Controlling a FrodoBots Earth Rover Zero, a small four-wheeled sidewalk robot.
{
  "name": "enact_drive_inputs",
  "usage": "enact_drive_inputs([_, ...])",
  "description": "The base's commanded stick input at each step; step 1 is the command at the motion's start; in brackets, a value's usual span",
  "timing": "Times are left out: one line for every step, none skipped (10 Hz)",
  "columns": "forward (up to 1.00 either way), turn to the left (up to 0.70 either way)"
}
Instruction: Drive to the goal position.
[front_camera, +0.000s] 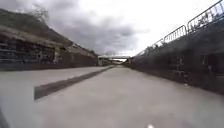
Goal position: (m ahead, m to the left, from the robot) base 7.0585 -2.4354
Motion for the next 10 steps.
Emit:
enact_drive_inputs([0.7,0.0])
enact_drive_inputs([0.7,0.0])
enact_drive_inputs([0.7,0.0])
enact_drive_inputs([0.7,0.0])
enact_drive_inputs([0.7,0.0])
enact_drive_inputs([0.7,0.0])
enact_drive_inputs([0.7,0.0])
enact_drive_inputs([0.7,0.0])
enact_drive_inputs([0.7,0.0])
enact_drive_inputs([0.7,0.0])
